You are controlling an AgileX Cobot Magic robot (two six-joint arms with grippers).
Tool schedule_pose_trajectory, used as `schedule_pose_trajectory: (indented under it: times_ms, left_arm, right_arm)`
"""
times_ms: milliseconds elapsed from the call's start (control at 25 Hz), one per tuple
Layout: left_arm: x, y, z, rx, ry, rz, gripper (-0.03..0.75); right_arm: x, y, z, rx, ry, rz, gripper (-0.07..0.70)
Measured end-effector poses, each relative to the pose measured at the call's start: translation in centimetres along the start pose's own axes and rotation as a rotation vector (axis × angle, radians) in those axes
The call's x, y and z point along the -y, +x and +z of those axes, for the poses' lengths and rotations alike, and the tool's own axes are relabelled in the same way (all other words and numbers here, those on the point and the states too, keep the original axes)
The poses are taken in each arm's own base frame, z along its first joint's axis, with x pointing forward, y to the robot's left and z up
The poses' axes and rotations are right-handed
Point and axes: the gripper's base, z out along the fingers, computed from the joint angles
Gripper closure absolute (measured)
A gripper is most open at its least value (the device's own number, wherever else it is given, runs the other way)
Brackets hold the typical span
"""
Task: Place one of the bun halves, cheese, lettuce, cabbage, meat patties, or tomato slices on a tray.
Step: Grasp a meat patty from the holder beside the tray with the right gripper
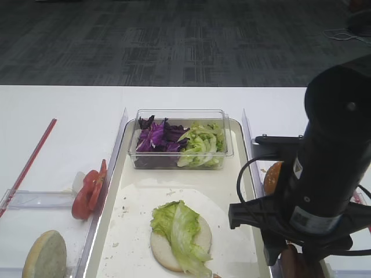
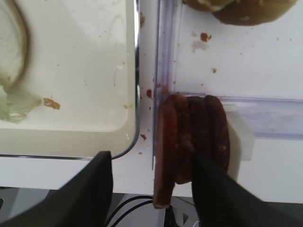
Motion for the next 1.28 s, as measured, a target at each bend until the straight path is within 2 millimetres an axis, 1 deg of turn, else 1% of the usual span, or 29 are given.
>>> schedule_pose_trajectory:
  times_ms: [400, 1040, 1160, 1280]
  left_arm:
    - [0.00, 0.00, 0.00, 0.000, 0.000, 0.000, 0.431]
    - [0.00, 0.00, 0.00, 0.000, 0.000, 0.000, 0.431]
    - [0.00, 0.00, 0.00, 0.000, 0.000, 0.000, 0.431]
    - [0.00, 0.00, 0.00, 0.000, 0.000, 0.000, 0.431]
  right_arm:
    - [-0.08, -0.22, 0.65, -0.018, 0.012, 0.002, 0.241]
    - [-0.04, -0.17, 0.68, -0.026, 0.017, -0.003, 0.246]
    - [-0.02, -0.13, 0.68, -0.030, 0.019, -0.006, 0.290]
    - [-0.01, -0.12, 0.68, -0.031, 0.020, -0.006, 0.366]
